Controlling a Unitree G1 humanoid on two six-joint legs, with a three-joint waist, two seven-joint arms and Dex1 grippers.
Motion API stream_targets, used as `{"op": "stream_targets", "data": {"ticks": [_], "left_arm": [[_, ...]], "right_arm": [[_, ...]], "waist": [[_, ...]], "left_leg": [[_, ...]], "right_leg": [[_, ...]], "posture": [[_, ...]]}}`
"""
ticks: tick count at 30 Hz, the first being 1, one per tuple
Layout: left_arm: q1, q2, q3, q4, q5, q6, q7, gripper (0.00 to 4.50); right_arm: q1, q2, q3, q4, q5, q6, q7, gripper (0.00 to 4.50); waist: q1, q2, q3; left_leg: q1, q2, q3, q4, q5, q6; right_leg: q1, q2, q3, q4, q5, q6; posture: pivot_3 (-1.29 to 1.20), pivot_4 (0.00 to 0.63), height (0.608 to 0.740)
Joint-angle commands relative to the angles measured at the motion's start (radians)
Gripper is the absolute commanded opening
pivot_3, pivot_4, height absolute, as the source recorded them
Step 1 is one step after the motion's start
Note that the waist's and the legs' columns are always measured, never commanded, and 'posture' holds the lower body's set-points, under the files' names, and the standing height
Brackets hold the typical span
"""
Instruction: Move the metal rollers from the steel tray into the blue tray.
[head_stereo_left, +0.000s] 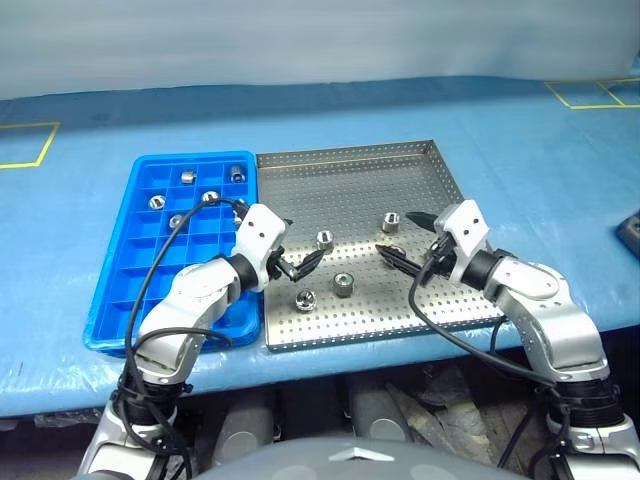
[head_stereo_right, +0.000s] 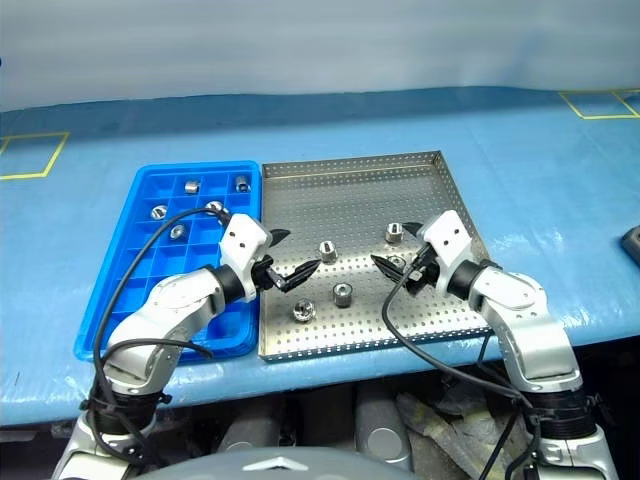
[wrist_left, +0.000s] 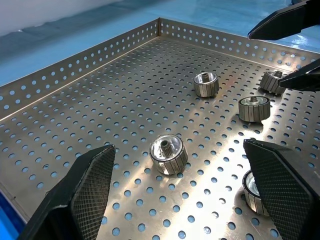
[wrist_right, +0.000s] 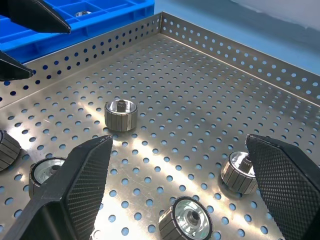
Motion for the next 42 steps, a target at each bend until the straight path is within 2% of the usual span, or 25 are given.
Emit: {"op": "stream_targets", "data": {"ticks": [1, 32, 42], "left_arm": [[0.002, 0.006, 0.002, -0.053, -0.003, -0.021, 0.003, 4.46], [0.000, 0.006, -0.004, -0.030, -0.002, -0.023, 0.020, 4.46], [-0.111, -0.032, -0.049, 0.120, 0.025, 0.011, 0.032, 4.46]], "right_arm": [[-0.016, 0.004, -0.002, -0.012, 0.000, -0.008, -0.005, 4.49], [-0.019, 0.024, -0.004, 0.003, -0.003, -0.039, 0.004, 4.49], [-0.035, 0.049, 0.014, 0.022, -0.019, -0.060, -0.003, 4.49]], "waist": [[0.000, 0.000, 0.000], [0.002, 0.000, 0.000], [0.004, 0.000, 0.000]], "left_leg": [[0.000, 0.000, 0.000, 0.000, 0.000, 0.000], [0.000, 0.000, 0.000, 0.001, 0.000, 0.000], [0.000, 0.000, 0.000, 0.002, 0.000, 0.000]], "right_leg": [[0.000, 0.000, 0.000, 0.000, 0.000, 0.000], [0.000, 0.000, 0.000, 0.000, 0.000, 0.000], [0.001, 0.000, 0.000, 0.000, 0.000, 0.000]], "posture": [[-0.19, 0.150, 0.740], [-0.19, 0.150, 0.740], [-0.19, 0.150, 0.740]]}}
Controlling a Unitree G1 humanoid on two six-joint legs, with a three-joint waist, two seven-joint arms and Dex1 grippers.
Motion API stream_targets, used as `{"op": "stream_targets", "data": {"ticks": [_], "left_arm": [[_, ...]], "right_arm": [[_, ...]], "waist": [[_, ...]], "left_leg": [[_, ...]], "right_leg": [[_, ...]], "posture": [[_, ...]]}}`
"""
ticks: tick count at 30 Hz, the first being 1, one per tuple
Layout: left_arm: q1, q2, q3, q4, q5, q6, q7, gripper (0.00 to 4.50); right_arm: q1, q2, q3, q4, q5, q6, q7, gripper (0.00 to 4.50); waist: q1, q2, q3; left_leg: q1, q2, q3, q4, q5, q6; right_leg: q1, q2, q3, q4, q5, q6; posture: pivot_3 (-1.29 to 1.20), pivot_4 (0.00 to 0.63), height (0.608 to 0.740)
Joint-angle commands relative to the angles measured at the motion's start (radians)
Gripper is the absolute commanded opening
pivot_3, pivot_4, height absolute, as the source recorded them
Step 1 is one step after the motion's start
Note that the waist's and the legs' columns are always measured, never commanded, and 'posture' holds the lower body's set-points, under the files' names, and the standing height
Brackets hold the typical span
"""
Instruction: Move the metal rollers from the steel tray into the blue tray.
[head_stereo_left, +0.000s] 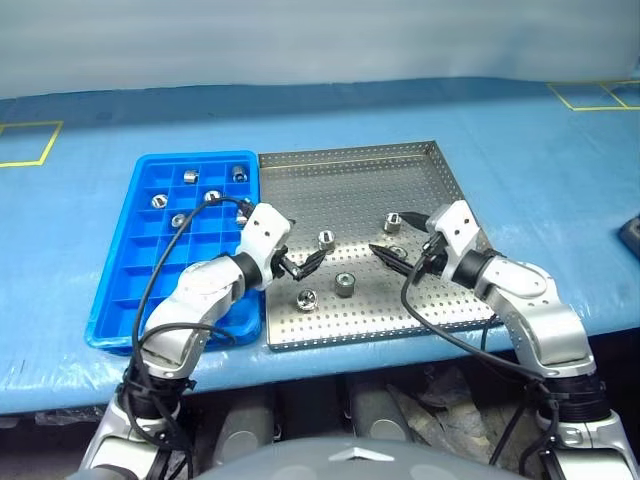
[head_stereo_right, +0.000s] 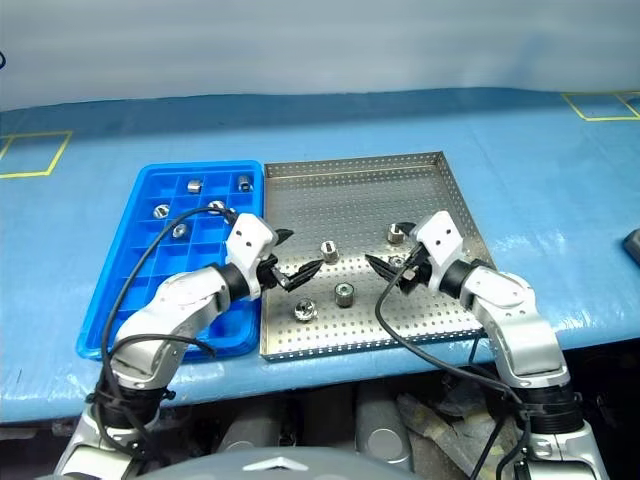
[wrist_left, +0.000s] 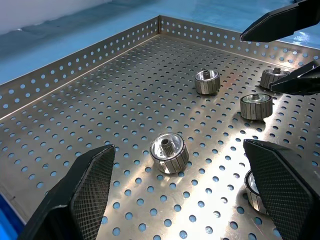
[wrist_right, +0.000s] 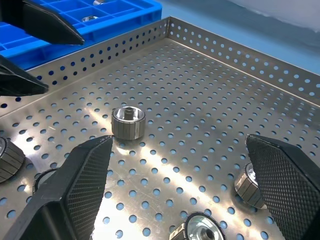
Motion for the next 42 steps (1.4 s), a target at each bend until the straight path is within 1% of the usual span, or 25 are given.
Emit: {"op": "stream_targets", "data": {"ticks": [1, 6, 14, 18, 24, 38, 41, 42], "left_arm": [[-0.060, -0.022, -0.012, 0.047, 0.024, 0.022, 0.026, 4.46], [-0.131, -0.067, -0.020, 0.147, 0.044, 0.063, 0.059, 4.46], [-0.198, -0.087, -0.067, 0.253, 0.072, 0.068, 0.041, 4.46], [-0.210, -0.092, -0.092, 0.312, 0.094, 0.058, 0.027, 4.46], [-0.230, -0.124, -0.095, 0.397, 0.110, 0.032, 0.033, 4.46], [-0.255, -0.186, -0.070, 0.486, 0.126, -0.027, 0.042, 4.46], [-0.256, -0.191, -0.064, 0.497, 0.126, -0.035, 0.048, 3.87], [-0.256, -0.193, -0.064, 0.497, 0.128, -0.036, 0.049, 3.56]], "right_arm": [[-0.014, 0.008, -0.008, -0.008, 0.002, -0.031, -0.005, 4.49], [-0.001, 0.019, -0.011, -0.002, -0.002, -0.047, -0.009, 4.49], [0.002, 0.033, -0.010, -0.002, -0.008, -0.059, -0.016, 4.49], [0.004, 0.034, -0.012, -0.003, -0.009, -0.063, -0.018, 4.49], [0.005, 0.037, -0.008, -0.005, -0.008, -0.065, -0.020, 4.49], [0.009, 0.032, -0.006, -0.015, -0.007, -0.059, -0.016, 4.49], [0.010, 0.033, -0.006, -0.015, -0.007, -0.059, -0.017, 4.50], [0.011, 0.033, -0.006, -0.016, -0.007, -0.059, -0.017, 4.50]], "waist": [[0.000, 0.000, 0.000], [-0.002, 0.000, 0.000], [-0.005, 0.000, 0.000], [-0.006, 0.000, 0.000], [-0.005, 0.000, 0.000], [-0.005, 0.000, 0.000], [-0.005, 0.000, 0.000], [-0.005, 0.000, 0.000]], "left_leg": [[0.000, 0.000, 0.000, 0.000, 0.000, 0.000], [0.000, 0.000, 0.000, 0.000, 0.000, 0.001], [0.000, 0.000, 0.000, 0.000, 0.000, 0.001], [0.000, 0.000, 0.000, 0.000, 0.000, 0.001], [0.000, 0.000, 0.000, 0.001, 0.000, 0.001], [0.000, 0.000, 0.000, 0.001, 0.000, 0.001], [0.000, 0.000, 0.000, 0.001, 0.000, 0.001], [0.000, 0.000, 0.000, 0.001, 0.000, 0.001]], "right_leg": [[0.000, 0.000, 0.000, 0.000, 0.000, 0.000], [0.000, 0.000, 0.000, 0.000, 0.001, 0.001], [0.000, 0.000, 0.000, 0.000, 0.001, 0.001], [0.000, 0.000, 0.000, 0.000, 0.001, 0.001], [0.000, 0.000, 0.000, 0.000, 0.001, 0.001], [0.000, 0.000, 0.000, 0.000, 0.001, 0.002], [0.000, 0.000, 0.000, 0.000, 0.001, 0.002], [0.000, 0.000, 0.000, 0.000, 0.001, 0.002]], "posture": [[-0.19, 0.150, 0.740], [-0.20, 0.150, 0.740], [-0.21, 0.150, 0.740], [-0.21, 0.150, 0.740], [-0.21, 0.150, 0.740], [-0.22, 0.150, 0.740], [-0.22, 0.150, 0.740], [-0.22, 0.150, 0.740]]}}
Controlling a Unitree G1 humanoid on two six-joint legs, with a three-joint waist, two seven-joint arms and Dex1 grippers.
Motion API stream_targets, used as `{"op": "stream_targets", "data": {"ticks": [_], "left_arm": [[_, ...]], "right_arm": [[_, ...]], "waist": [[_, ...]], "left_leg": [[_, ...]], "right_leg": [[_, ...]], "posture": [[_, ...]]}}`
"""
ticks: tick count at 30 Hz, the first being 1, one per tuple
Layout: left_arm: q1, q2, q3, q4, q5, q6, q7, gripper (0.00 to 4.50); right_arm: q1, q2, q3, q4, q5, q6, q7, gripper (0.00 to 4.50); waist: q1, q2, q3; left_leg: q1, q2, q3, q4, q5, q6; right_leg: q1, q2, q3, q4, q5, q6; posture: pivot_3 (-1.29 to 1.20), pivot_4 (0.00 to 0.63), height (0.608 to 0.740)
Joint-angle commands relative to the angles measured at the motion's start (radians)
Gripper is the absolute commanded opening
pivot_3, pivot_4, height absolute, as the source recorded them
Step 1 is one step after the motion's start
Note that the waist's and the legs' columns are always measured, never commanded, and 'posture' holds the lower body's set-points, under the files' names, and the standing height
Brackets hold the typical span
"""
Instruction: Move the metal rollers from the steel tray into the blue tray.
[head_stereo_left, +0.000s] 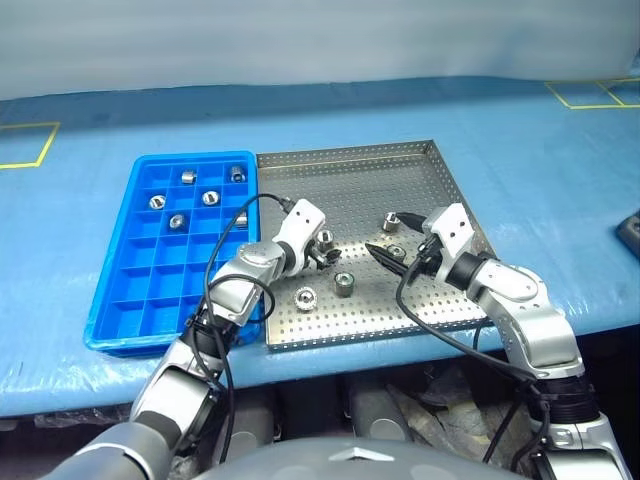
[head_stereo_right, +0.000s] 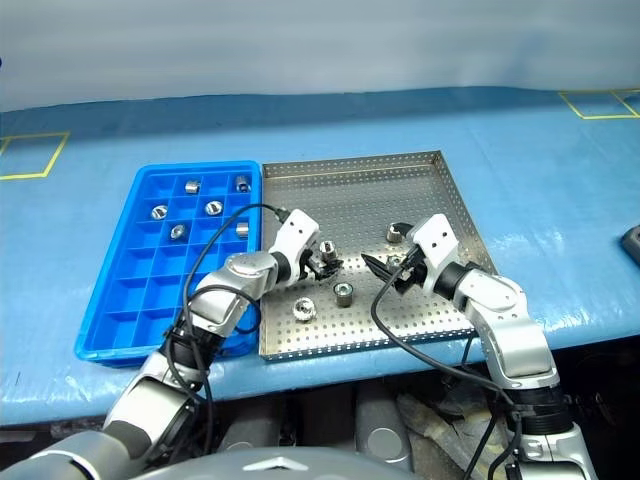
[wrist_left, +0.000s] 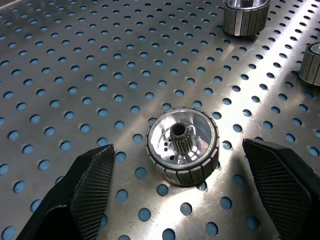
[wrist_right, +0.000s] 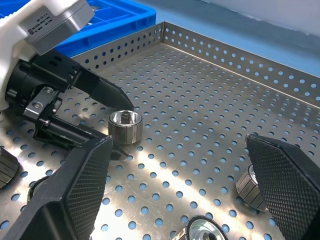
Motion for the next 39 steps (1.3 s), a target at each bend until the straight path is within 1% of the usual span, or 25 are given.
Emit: {"op": "stream_targets", "data": {"ticks": [1, 2, 18, 21, 23, 24, 34, 39], "left_arm": [[-0.019, -0.008, 0.019, -0.007, 0.010, -0.024, 0.004, 3.23], [-0.019, -0.008, 0.017, -0.006, 0.013, -0.025, 0.003, 2.93], [-0.010, -0.019, 0.027, -0.008, 0.019, -0.042, 0.010, 2.93], [-0.008, -0.020, 0.030, -0.009, 0.013, -0.040, -0.001, 2.38], [-0.008, -0.021, 0.029, -0.010, 0.016, -0.041, -0.002, 1.75], [-0.008, -0.021, 0.029, -0.010, 0.019, -0.041, -0.001, 1.70], [-0.004, -0.023, 0.043, -0.035, 0.024, -0.064, 0.004, 1.70], [0.017, -0.036, 0.113, -0.181, -0.009, -0.068, 0.037, 1.70]], "right_arm": [[0.001, -0.002, -0.007, -0.035, 0.006, -0.017, 0.001, 4.50], [0.001, -0.002, -0.006, -0.035, 0.006, -0.018, 0.001, 4.50], [-0.004, -0.002, -0.005, -0.026, 0.003, -0.024, 0.003, 4.50], [-0.006, -0.002, -0.006, -0.023, 0.001, -0.026, 0.001, 4.50], [-0.006, -0.001, -0.006, -0.022, 0.001, -0.028, 0.000, 4.50], [-0.005, -0.001, -0.007, -0.022, 0.001, -0.029, 0.000, 4.50], [-0.009, 0.002, -0.003, -0.012, -0.001, -0.037, 0.000, 4.50], [-0.010, 0.006, 0.004, -0.012, -0.002, -0.042, 0.001, 4.50]], "waist": [[0.000, 0.000, 0.000], [0.000, 0.000, 0.000], [0.000, 0.000, 0.000], [0.000, 0.000, 0.000], [0.000, 0.000, 0.000], [0.000, 0.000, 0.000], [0.000, 0.000, 0.000], [0.000, 0.000, 0.000]], "left_leg": [[0.000, 0.000, 0.000, 0.000, 0.000, 0.000], [0.000, 0.000, 0.000, 0.000, 0.000, 0.000], [0.000, 0.000, 0.000, 0.000, 0.000, 0.000], [0.000, 0.000, 0.000, 0.000, 0.000, 0.000], [0.000, 0.000, 0.000, 0.000, 0.000, 0.000], [0.000, 0.000, 0.000, 0.000, 0.000, 0.000], [0.000, 0.000, 0.000, 0.000, 0.000, 0.000], [-0.001, 0.000, 0.000, 0.000, 0.000, 0.000]], "right_leg": [[0.000, 0.000, 0.000, 0.000, 0.000, 0.000], [0.000, 0.000, 0.000, 0.000, 0.000, 0.000], [0.000, 0.000, 0.000, 0.000, 0.000, 0.000], [0.000, 0.000, 0.000, 0.000, 0.000, 0.000], [0.000, 0.000, 0.000, 0.000, 0.000, 0.000], [0.000, 0.000, 0.000, 0.000, 0.000, 0.000], [0.000, 0.000, 0.000, 0.000, 0.000, 0.000], [-0.001, 0.000, 0.000, 0.000, 0.000, 0.000]], "posture": [[-0.22, 0.150, 0.740], [-0.22, 0.150, 0.740], [-0.21, 0.150, 0.740], [-0.21, 0.150, 0.740], [-0.21, 0.150, 0.740], [-0.21, 0.150, 0.740], [-0.21, 0.150, 0.740], [-0.21, 0.150, 0.740]]}}
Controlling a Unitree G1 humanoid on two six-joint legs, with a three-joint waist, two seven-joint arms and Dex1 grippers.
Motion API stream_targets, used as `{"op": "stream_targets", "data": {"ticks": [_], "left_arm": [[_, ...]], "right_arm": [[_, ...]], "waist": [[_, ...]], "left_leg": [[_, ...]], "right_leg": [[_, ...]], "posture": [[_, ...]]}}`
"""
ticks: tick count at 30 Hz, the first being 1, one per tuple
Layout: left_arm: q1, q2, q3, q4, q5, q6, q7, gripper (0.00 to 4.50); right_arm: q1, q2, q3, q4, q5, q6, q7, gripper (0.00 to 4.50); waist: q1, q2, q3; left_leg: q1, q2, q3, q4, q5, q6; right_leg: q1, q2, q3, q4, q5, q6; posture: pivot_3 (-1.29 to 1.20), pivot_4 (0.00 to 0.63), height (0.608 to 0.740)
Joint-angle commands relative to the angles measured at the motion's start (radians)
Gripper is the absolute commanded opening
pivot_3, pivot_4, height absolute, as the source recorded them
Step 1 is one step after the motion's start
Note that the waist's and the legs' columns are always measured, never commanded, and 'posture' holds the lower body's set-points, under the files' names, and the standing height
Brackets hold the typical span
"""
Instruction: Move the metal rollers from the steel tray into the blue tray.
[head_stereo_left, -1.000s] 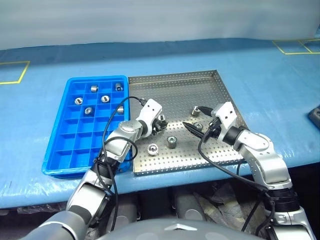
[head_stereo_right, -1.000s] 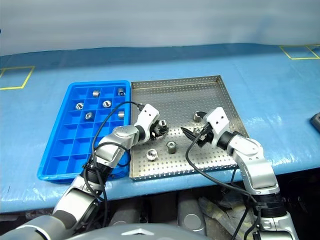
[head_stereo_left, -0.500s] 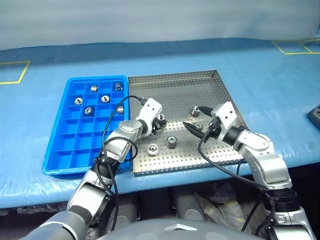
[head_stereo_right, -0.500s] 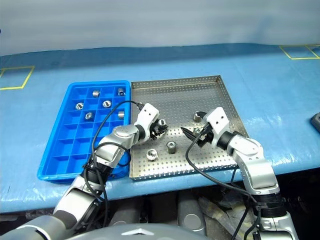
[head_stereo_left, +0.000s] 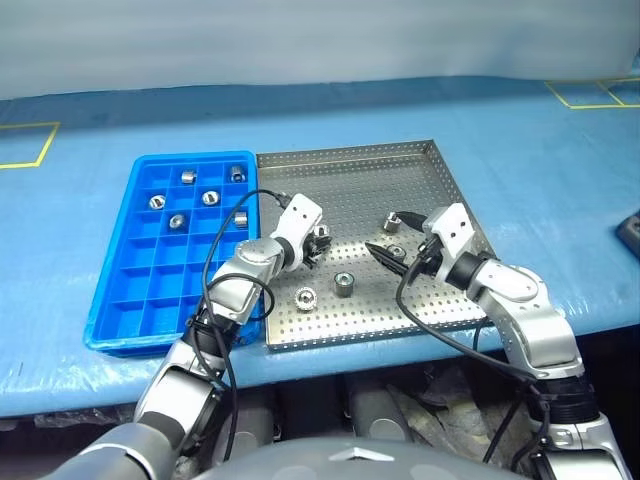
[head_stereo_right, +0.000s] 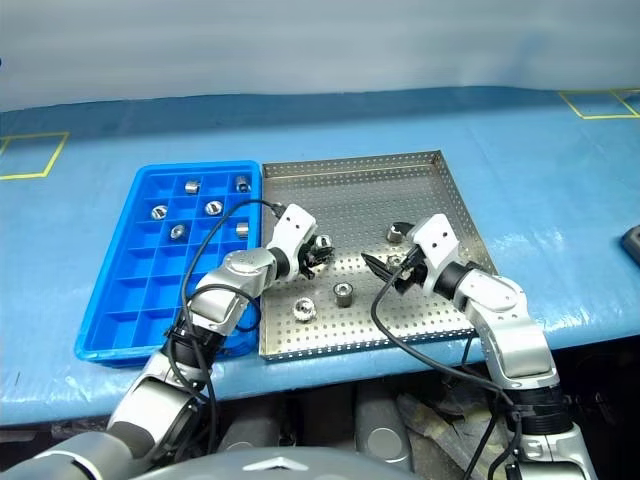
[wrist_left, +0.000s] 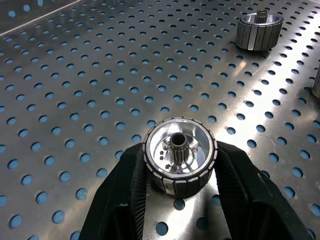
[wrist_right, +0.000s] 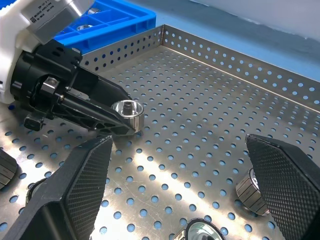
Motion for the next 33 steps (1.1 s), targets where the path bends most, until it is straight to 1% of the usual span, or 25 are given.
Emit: {"op": "stream_targets", "data": {"ticks": [1, 4, 9, 13, 16, 20, 24, 29, 33], "left_arm": [[0.000, -0.002, 0.071, -0.166, -0.027, -0.014, 0.029, 1.70], [0.043, 0.029, 0.144, -0.312, -0.036, 0.035, 0.072, 1.70], [0.169, 0.137, 0.292, -0.573, -0.007, 0.176, 0.147, 1.70], [0.279, 0.241, 0.372, -0.727, 0.023, 0.314, 0.181, 1.70], [0.339, 0.267, 0.453, -0.823, 0.028, 0.417, 0.204, 1.70], [0.361, 0.270, 0.515, -0.885, 0.037, 0.528, 0.234, 1.70], [0.381, 0.237, 0.571, -0.906, 0.036, 0.601, 0.261, 1.70], [0.385, 0.198, 0.608, -0.885, 0.030, 0.617, 0.282, 1.70], [0.366, 0.175, 0.620, -0.799, 0.036, 0.566, 0.307, 1.70]], "right_arm": [[-0.011, 0.003, 0.003, -0.016, 0.000, -0.023, 0.003, 4.50], [-0.012, 0.001, 0.008, -0.019, 0.004, -0.026, 0.010, 4.50], [-0.038, 0.004, 0.027, -0.059, 0.040, 0.000, 0.040, 4.50], [-0.070, 0.005, 0.051, -0.083, 0.089, 0.008, 0.102, 4.50], [-0.100, 0.004, 0.082, -0.087, 0.127, 0.035, 0.157, 4.50], [-0.139, 0.011, 0.129, -0.069, 0.156, 0.052, 0.220, 4.50], [-0.164, 0.038, 0.193, -0.068, 0.178, 0.076, 0.264, 4.50], [-0.169, 0.060, 0.225, -0.068, 0.171, 0.075, 0.257, 4.50], [-0.170, 0.064, 0.230, -0.067, 0.168, 0.074, 0.253, 4.50]], "waist": [[0.001, 0.000, 0.000], [-0.003, 0.000, 0.000], [-0.008, 0.000, 0.000], [0.006, 0.000, 0.000], [0.027, -0.002, 0.001], [0.061, -0.002, 0.001], [0.076, -0.002, 0.001], [0.090, -0.002, 0.001], [0.100, -0.003, 0.000]], "left_leg": [[0.000, 0.000, 0.000, 0.000, 0.000, 0.000], [0.000, 0.000, 0.000, 0.000, 0.000, 0.000], [0.000, 0.001, 0.000, 0.000, 0.000, 0.000], [0.001, 0.001, -0.001, 0.000, 0.000, -0.001], [0.001, 0.000, -0.001, 0.000, 0.000, -0.001], [0.001, 0.000, -0.004, 0.000, 0.001, -0.001], [0.001, 0.000, -0.005, 0.000, 0.001, -0.002], [0.001, 0.000, -0.006, 0.000, 0.003, -0.005], [0.001, -0.001, -0.007, 0.000, 0.003, -0.005]], "right_leg": [[0.000, 0.000, 0.000, 0.000, 0.000, 0.000], [0.000, 0.000, 0.000, 0.000, 0.000, 0.000], [0.000, 0.000, 0.000, 0.001, 0.000, 0.000], [0.000, 0.000, -0.001, 0.001, 0.000, -0.001], [0.000, -0.001, -0.001, 0.001, 0.000, -0.001], [0.001, -0.001, -0.004, 0.001, -0.001, -0.002], [0.001, -0.001, -0.005, 0.001, -0.001, -0.002], [0.002, -0.002, -0.007, 0.001, -0.001, -0.003], [0.002, -0.002, -0.007, 0.001, -0.002, -0.004]], "posture": [[-0.21, 0.150, 0.740], [-0.20, 0.150, 0.740], [-0.14, 0.150, 0.740], [-0.09, 0.150, 0.740], [-0.05, 0.150, 0.740], [0.01, 0.150, 0.740], [0.05, 0.150, 0.740], [0.06, 0.150, 0.740], [0.06, 0.150, 0.740]]}}
